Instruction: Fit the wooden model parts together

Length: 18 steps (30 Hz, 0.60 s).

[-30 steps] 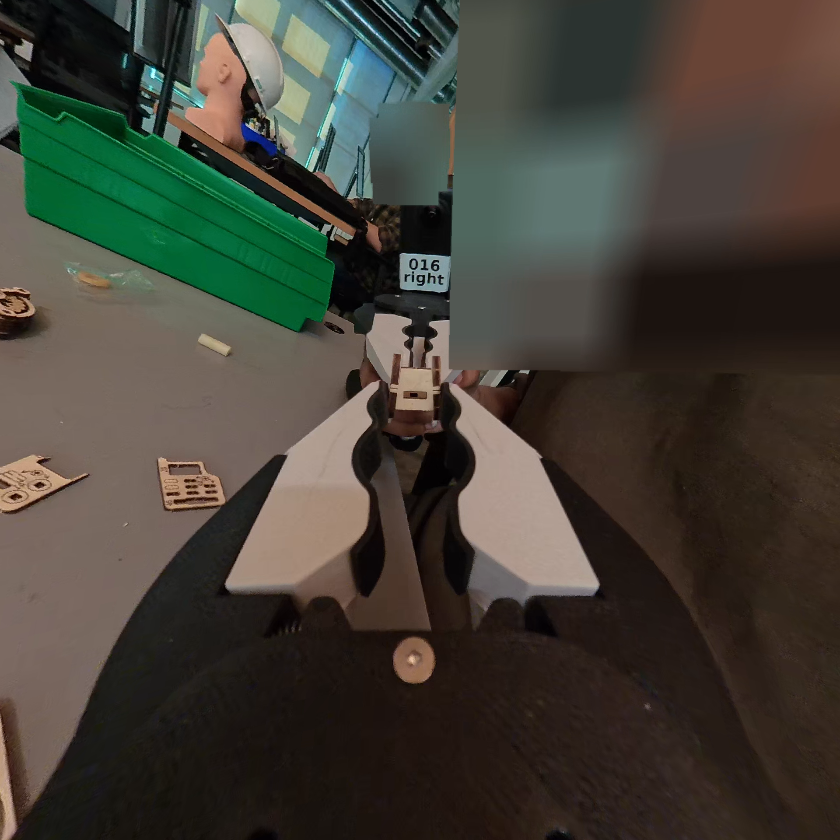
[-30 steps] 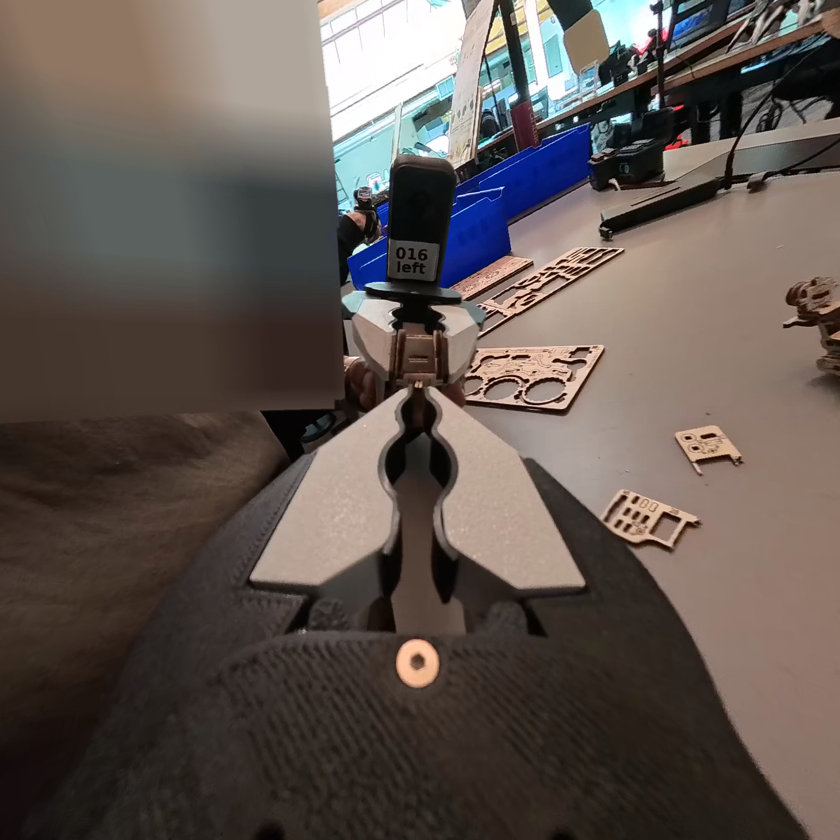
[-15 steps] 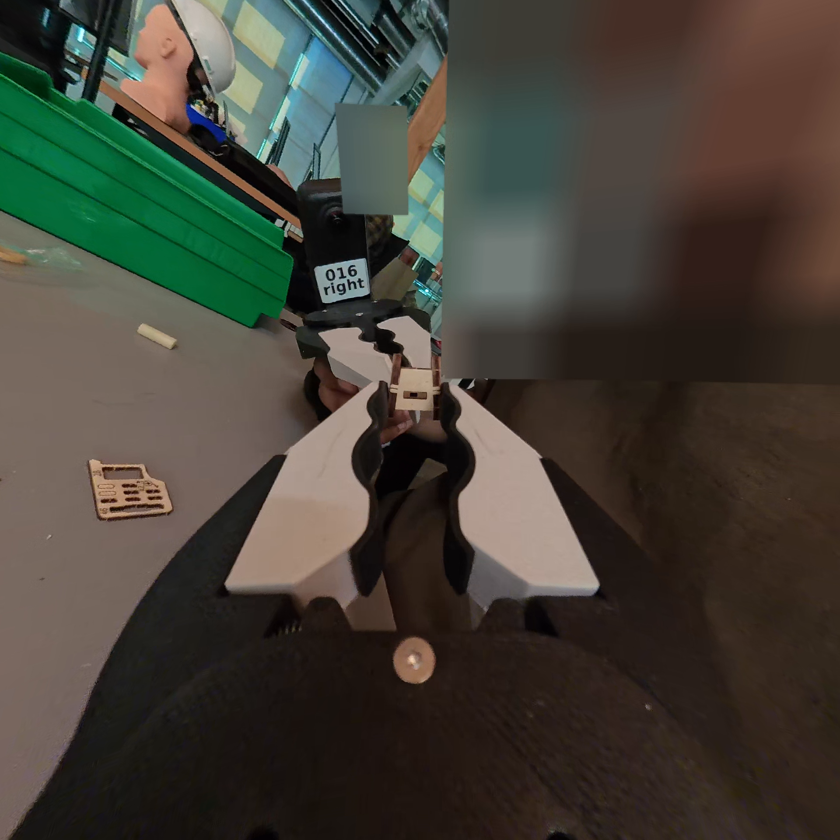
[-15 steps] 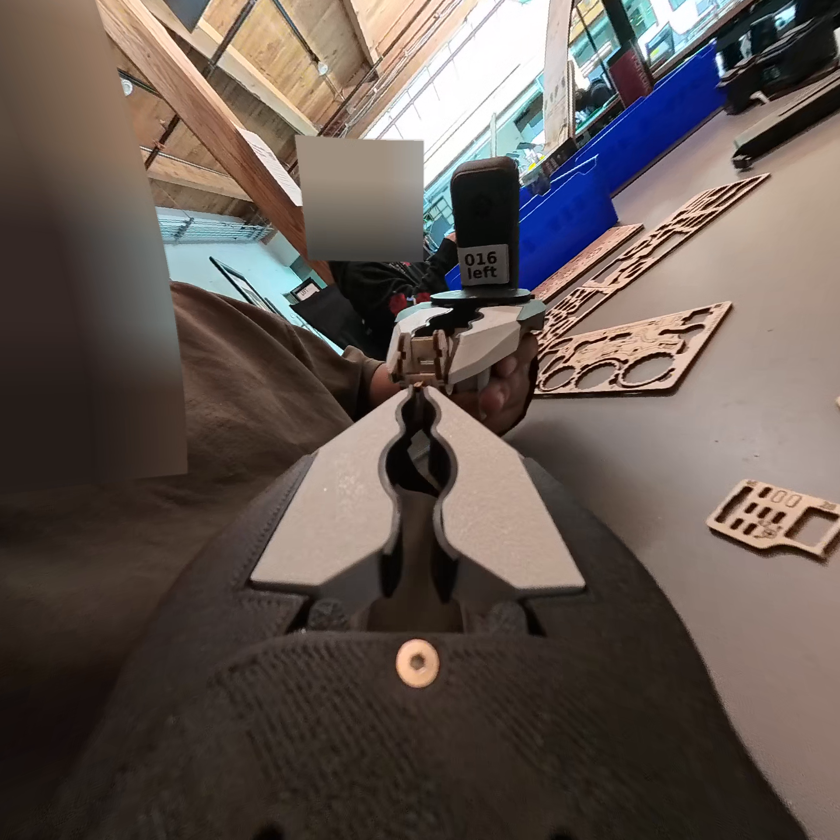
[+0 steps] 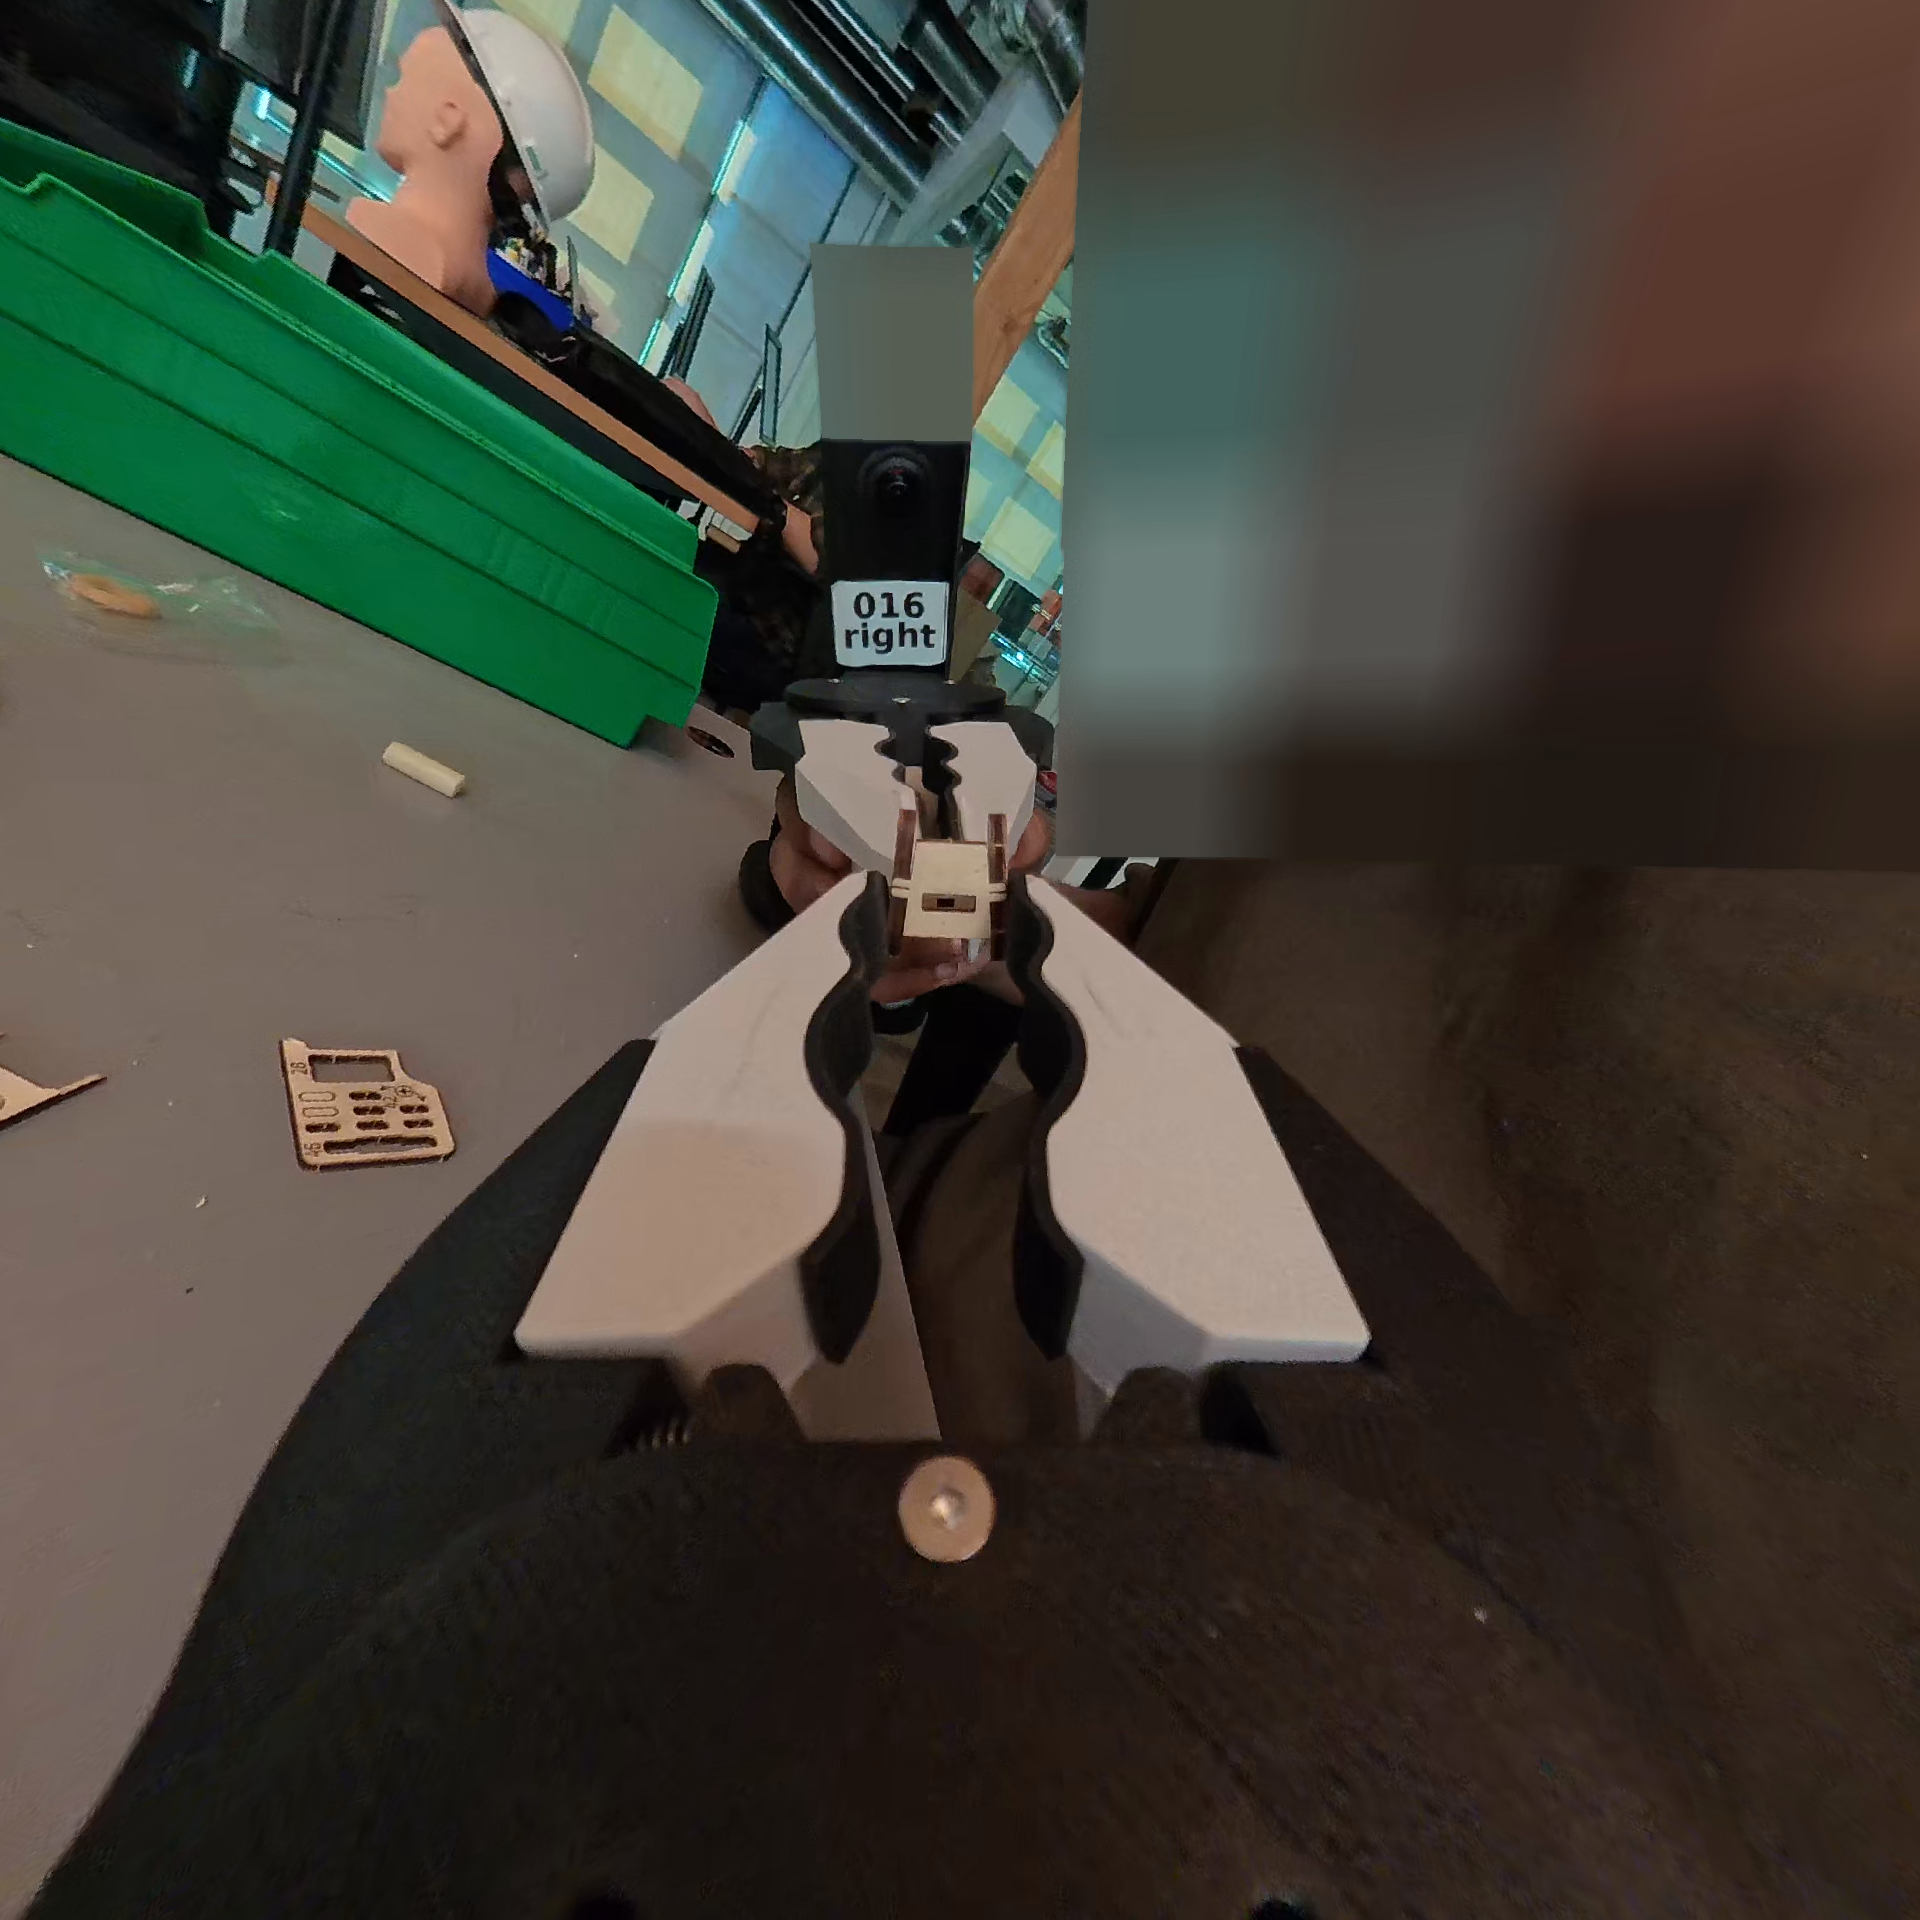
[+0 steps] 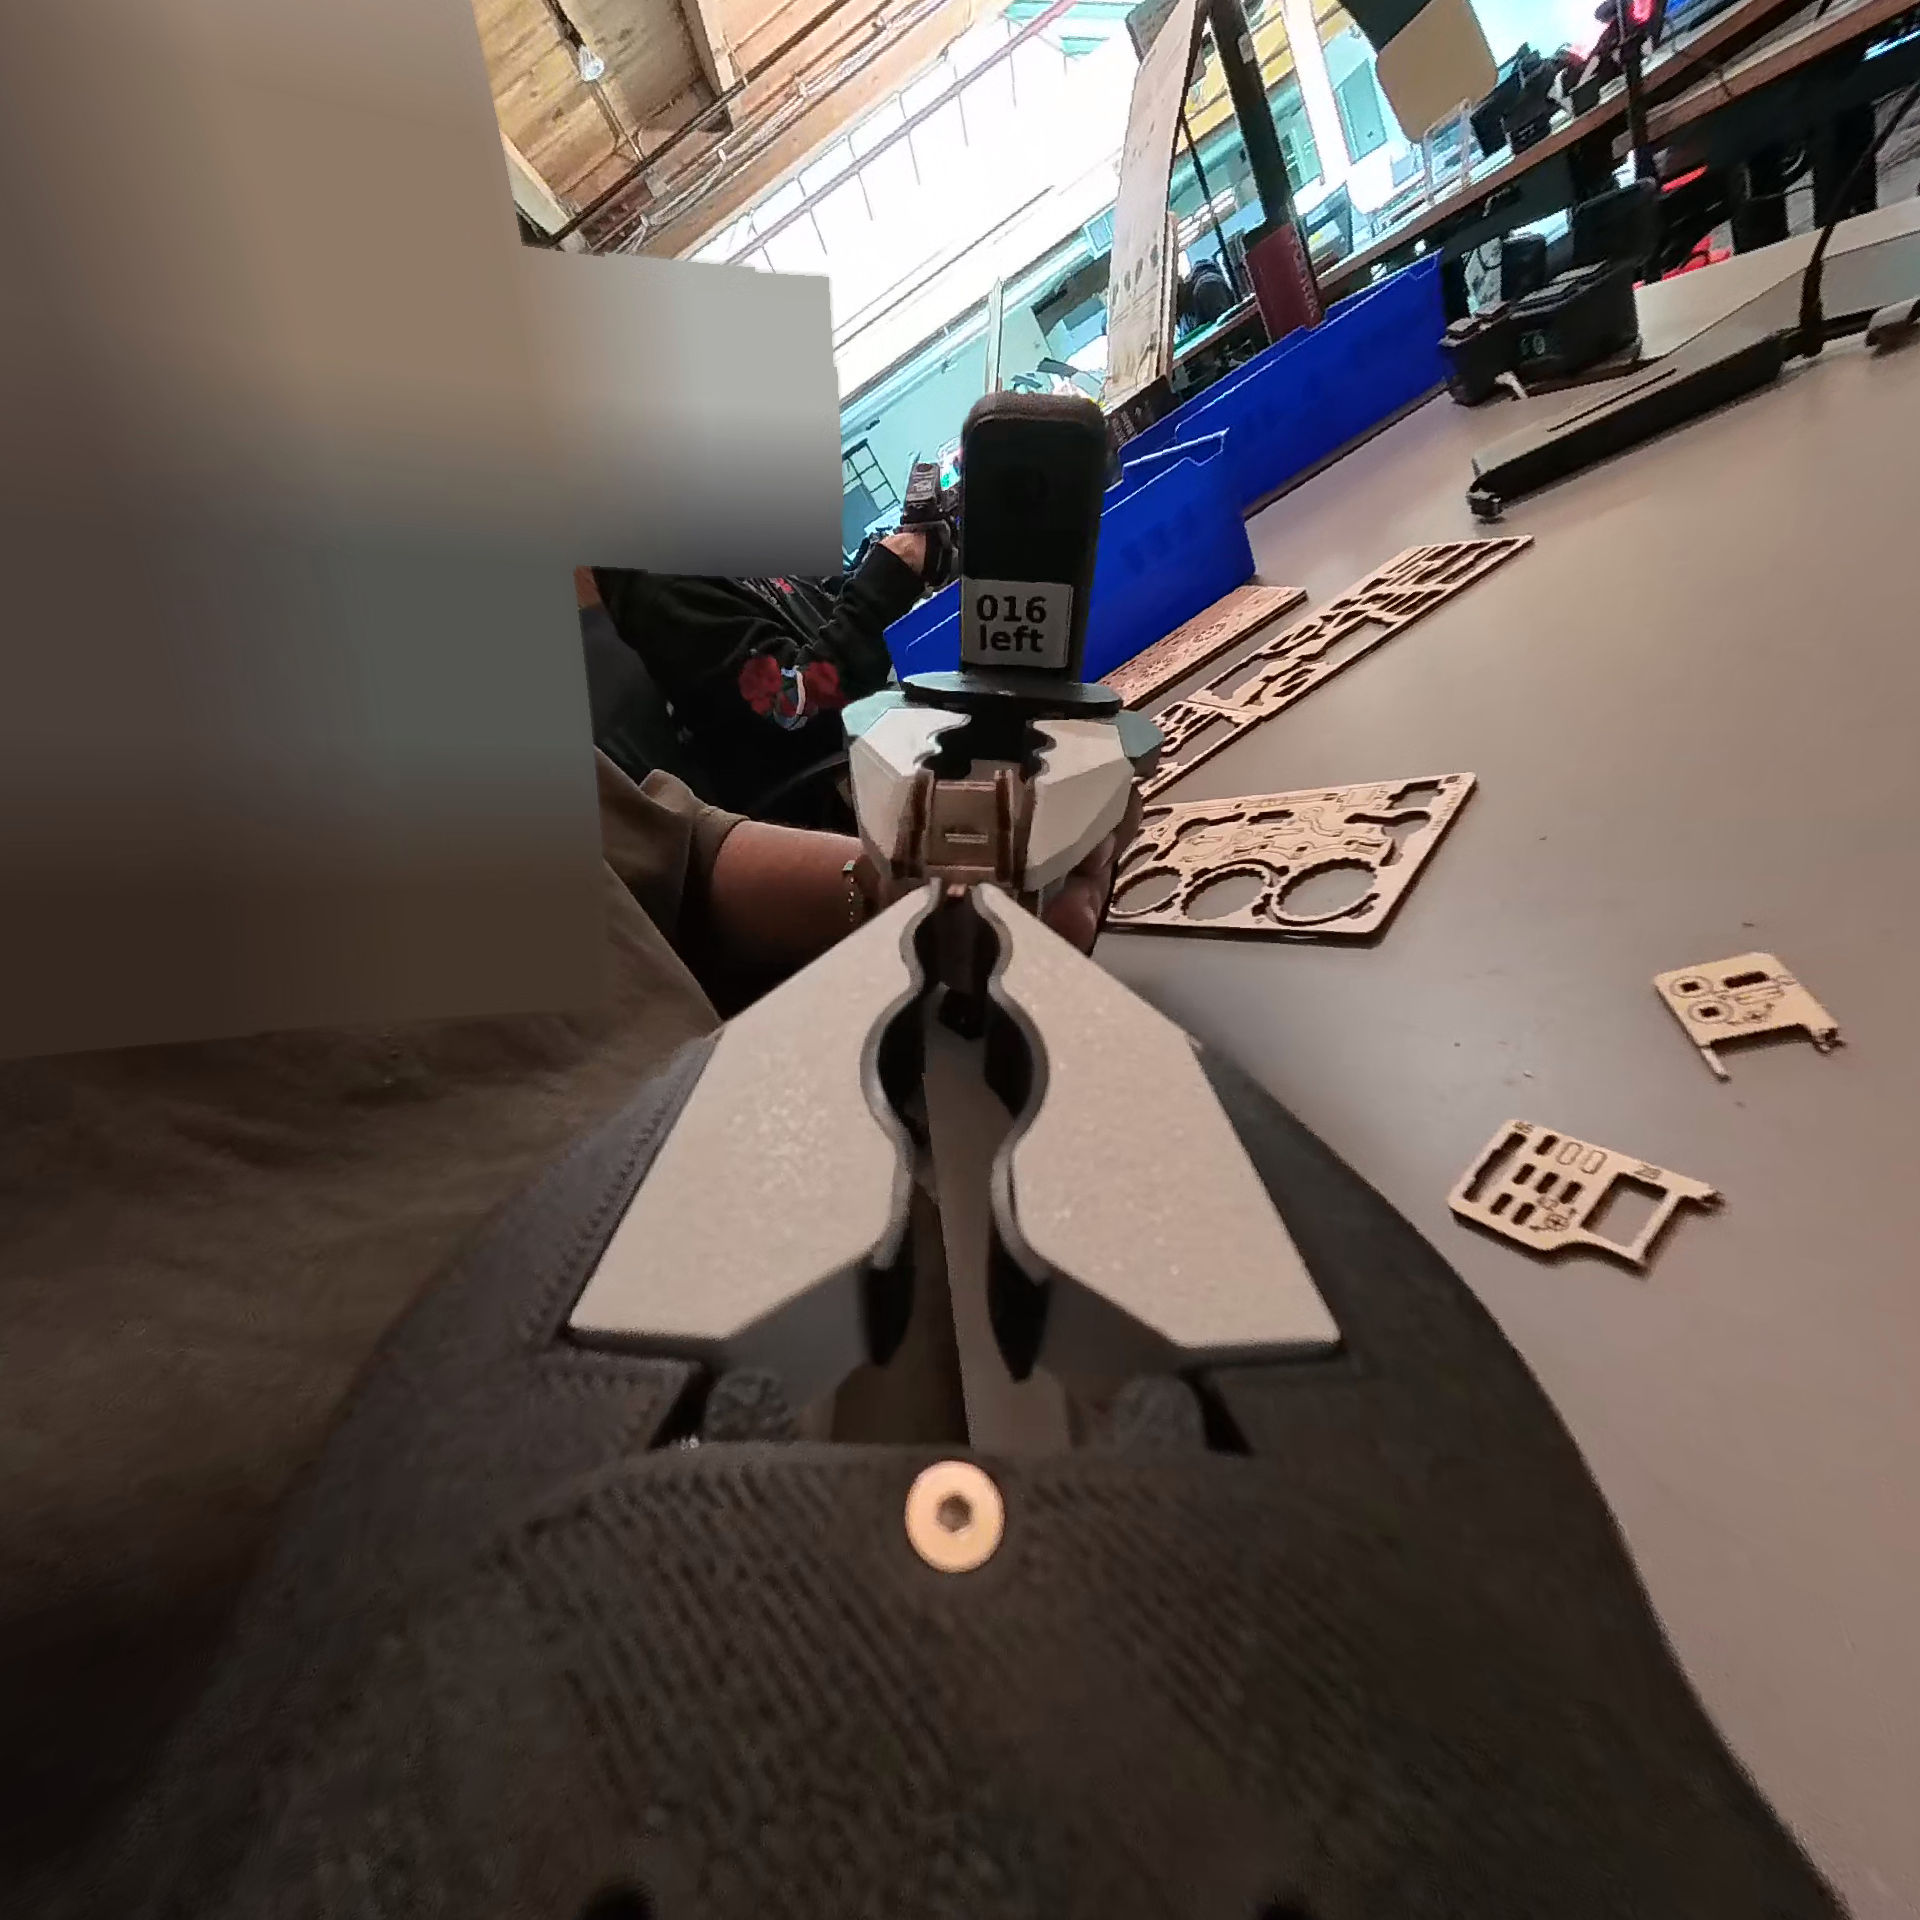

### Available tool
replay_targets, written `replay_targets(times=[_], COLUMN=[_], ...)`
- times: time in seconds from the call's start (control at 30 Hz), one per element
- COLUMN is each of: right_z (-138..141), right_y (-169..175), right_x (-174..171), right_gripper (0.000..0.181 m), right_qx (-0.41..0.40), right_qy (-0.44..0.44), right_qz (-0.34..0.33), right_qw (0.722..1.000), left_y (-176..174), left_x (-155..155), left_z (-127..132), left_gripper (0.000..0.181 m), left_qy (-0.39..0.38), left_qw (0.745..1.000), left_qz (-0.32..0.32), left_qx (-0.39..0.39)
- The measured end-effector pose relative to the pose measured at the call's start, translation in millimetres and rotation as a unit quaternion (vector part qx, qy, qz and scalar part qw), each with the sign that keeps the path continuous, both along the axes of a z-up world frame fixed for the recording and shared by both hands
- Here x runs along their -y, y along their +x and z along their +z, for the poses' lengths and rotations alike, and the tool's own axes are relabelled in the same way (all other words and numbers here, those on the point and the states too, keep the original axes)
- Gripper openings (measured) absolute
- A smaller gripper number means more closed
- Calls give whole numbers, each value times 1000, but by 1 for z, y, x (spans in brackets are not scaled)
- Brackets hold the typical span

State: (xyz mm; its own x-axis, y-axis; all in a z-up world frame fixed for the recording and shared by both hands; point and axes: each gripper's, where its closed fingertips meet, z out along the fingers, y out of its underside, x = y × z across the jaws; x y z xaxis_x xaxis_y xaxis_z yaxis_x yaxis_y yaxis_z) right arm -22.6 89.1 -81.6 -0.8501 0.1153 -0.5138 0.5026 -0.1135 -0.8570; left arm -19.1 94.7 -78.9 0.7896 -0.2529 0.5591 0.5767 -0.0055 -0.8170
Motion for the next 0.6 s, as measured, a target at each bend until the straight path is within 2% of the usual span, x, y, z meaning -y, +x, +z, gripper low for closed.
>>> replay_targets(times=[0.6], right_z=[0], right_y=[0], right_x=[1], right_gripper=[0], right_qx=[-37], right_qy=[31], right_qz=[-19], right_qw=[999], left_y=[0], left_x=[-1], left_z=[0], left_gripper=[21], left_qy=[0], left_qw=[1000], left_qz=[2], left_qx=[0])
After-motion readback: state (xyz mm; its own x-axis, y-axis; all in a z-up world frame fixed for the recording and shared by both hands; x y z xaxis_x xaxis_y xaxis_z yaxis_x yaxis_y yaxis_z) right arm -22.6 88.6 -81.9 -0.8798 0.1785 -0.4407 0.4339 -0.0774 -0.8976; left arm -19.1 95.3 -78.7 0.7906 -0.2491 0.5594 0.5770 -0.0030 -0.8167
